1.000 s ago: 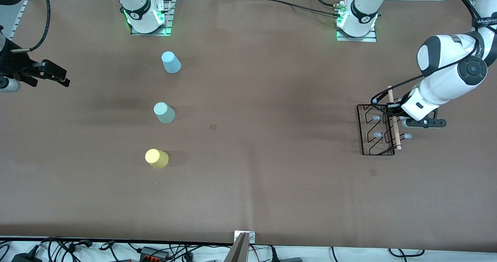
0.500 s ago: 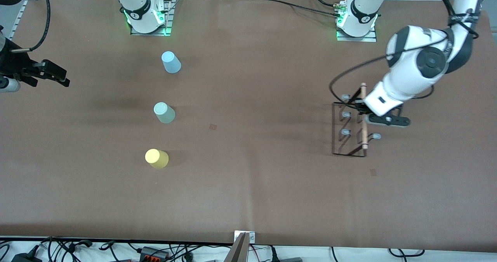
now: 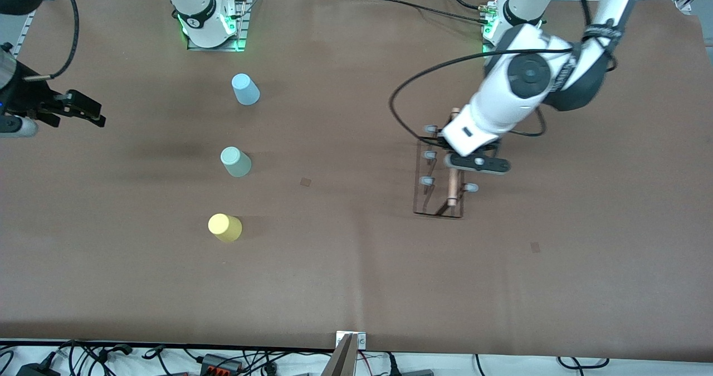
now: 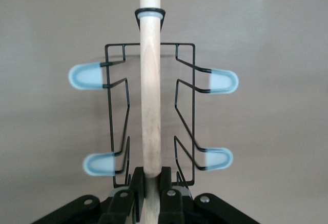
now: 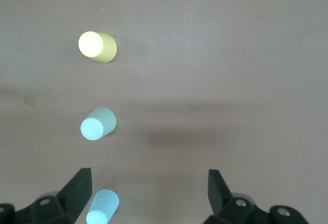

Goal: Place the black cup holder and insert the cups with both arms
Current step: 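Carry the rack with the left gripper while the right gripper reaches the teal cup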

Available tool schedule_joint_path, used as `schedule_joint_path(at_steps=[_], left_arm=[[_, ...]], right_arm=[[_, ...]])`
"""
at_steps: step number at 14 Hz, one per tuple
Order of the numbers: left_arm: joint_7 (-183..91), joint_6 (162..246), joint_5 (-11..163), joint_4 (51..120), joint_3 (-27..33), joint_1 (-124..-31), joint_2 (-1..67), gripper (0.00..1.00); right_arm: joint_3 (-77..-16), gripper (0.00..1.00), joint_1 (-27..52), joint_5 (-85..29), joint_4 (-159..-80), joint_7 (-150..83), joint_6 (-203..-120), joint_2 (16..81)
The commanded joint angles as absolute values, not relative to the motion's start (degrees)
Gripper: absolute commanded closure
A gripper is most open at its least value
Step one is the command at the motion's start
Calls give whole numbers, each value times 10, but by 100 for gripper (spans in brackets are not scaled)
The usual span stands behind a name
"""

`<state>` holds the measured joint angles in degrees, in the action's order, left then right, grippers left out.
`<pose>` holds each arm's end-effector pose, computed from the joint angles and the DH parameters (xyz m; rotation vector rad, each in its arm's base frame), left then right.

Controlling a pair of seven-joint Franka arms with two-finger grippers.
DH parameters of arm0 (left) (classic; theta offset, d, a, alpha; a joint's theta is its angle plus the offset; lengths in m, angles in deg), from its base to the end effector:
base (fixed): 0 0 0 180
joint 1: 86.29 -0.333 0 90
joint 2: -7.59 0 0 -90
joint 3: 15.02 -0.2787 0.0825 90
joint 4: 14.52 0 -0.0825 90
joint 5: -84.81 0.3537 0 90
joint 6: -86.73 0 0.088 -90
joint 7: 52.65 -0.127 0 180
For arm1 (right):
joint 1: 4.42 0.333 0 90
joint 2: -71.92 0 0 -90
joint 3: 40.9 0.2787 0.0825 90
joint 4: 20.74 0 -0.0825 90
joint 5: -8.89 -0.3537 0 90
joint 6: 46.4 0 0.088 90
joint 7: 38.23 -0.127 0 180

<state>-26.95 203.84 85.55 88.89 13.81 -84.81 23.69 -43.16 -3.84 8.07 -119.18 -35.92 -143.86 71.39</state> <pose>0.5141 -0.2832 0.3641 3.0332 -0.1066 -0.0971 0.5318 -0.0139 0.5080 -3.1266 -0.0140 0.0404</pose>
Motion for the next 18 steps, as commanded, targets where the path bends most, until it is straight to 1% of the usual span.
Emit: schedule_joint_path(at_steps=[1, 3, 5, 9, 12, 15, 18], left_arm=[[-188, 2017, 867, 806, 141, -789, 295, 99], [-159, 2018, 870, 779, 139, -758, 319, 99], [-131, 2019, 870, 764, 137, -729, 335, 100], [-66, 2024, 897, 722, 139, -698, 374, 99], [-38, 2025, 901, 716, 135, -670, 384, 99], [-37, 2040, 902, 716, 132, -669, 391, 100], [-37, 2046, 903, 717, 132, -669, 394, 99]], right_arm=[[-432, 0, -22, 82, -1193, -359, -1435, 688], [-431, 0, -8, 81, -1193, -363, -1435, 659], [-431, 0, 27, 80, -1194, -371, -1447, 615], [-431, 0, 100, 80, -1199, -443, -1510, 539], [-430, 0, 112, 79, -1204, -454, -1520, 500], [-430, 0, 126, 78, -1261, -477, -1582, 497], [-426, 0, 126, 78, -1305, -499, -1621, 503]])
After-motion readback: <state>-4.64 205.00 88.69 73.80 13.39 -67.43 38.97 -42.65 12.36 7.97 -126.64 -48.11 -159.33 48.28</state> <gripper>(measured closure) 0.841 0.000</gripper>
